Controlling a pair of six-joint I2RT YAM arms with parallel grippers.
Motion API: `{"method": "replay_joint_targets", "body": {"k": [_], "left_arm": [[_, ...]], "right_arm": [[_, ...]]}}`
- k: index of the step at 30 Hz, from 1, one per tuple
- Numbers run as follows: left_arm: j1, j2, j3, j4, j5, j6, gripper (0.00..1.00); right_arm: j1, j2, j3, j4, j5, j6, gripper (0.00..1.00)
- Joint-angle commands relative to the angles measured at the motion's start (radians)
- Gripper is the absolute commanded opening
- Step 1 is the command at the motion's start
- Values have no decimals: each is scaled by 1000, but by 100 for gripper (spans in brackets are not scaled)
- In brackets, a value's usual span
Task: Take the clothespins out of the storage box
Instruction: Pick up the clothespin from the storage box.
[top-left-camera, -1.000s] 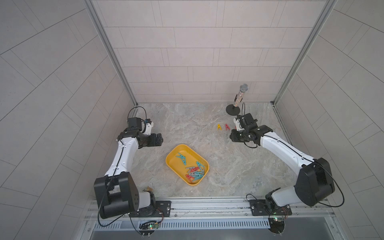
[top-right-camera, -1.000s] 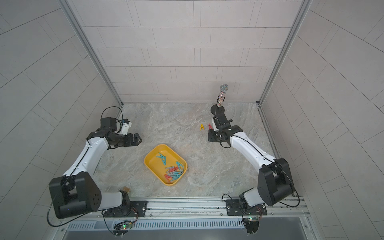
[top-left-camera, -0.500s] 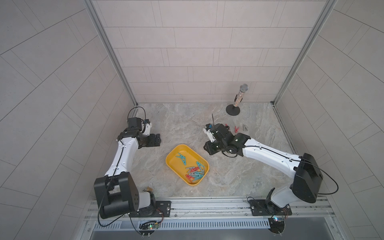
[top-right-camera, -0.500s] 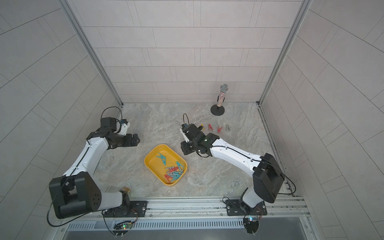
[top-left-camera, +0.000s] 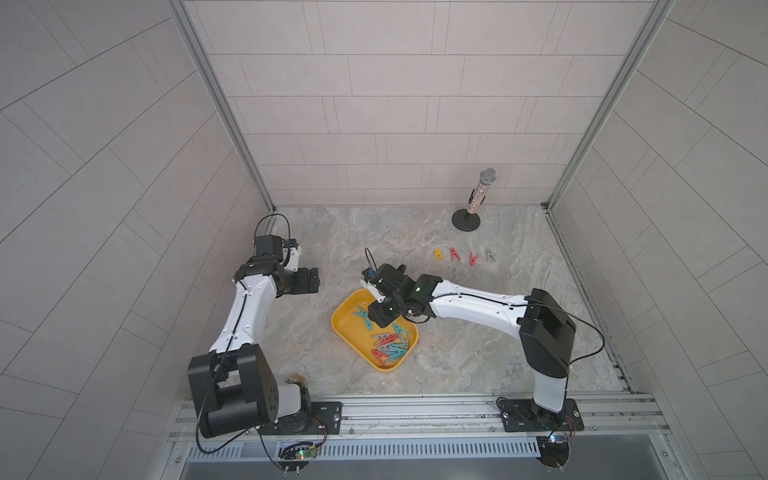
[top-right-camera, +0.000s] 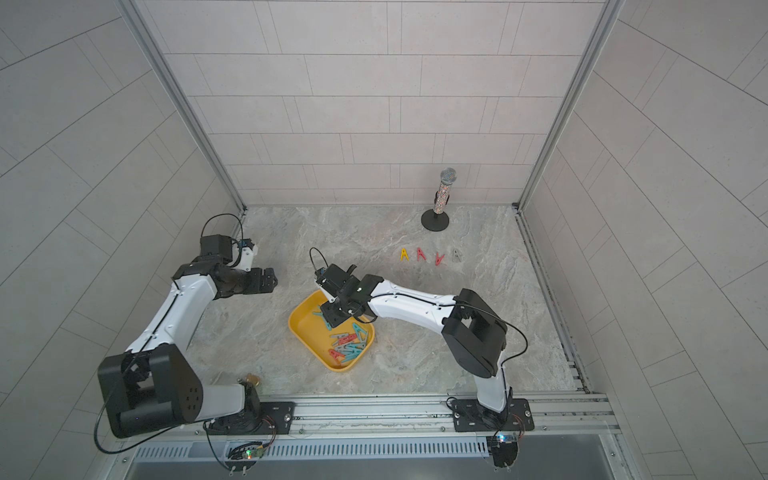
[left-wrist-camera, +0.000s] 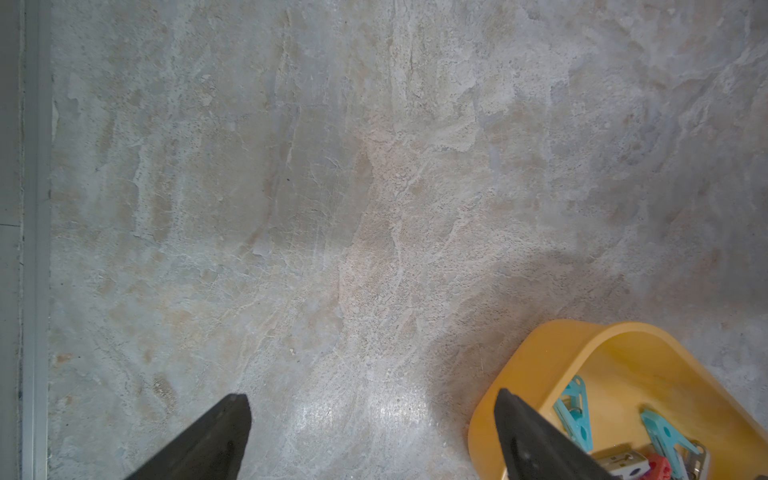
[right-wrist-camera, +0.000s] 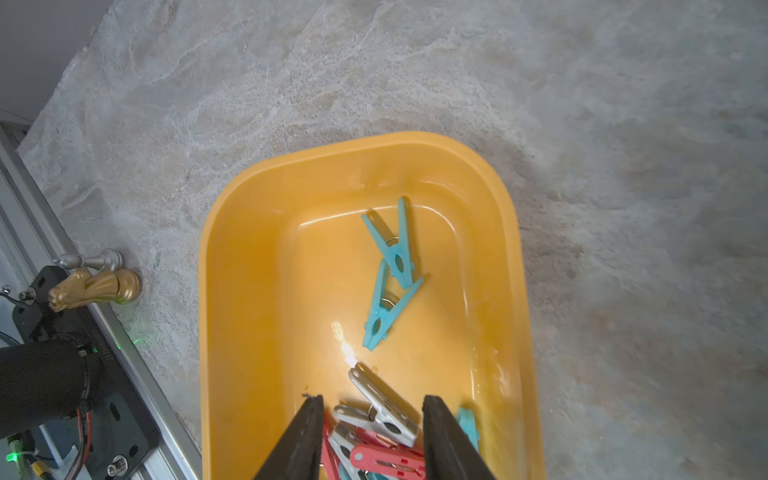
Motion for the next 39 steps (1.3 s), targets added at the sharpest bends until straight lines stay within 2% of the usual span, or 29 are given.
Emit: {"method": "replay_joint_targets", "body": {"k": [1, 15, 26, 33, 39], "left_arm": [[7, -3, 13, -9, -5, -8, 100], [9, -8, 12, -8, 2, -7, 100], [10, -7, 13, -7, 6, -5, 100], [10, -8, 12, -8, 7, -5, 100], [10, -9, 13, -7, 7, -4, 100]], "right_arm": [[18, 64, 59, -48, 12, -40, 43], [41, 260, 224, -157, 68, -79, 45], [41, 311, 241, -169, 111, -56, 45], [41, 345, 264, -176, 121, -60, 41], [41, 340, 255, -180, 130, -53, 33]]}}
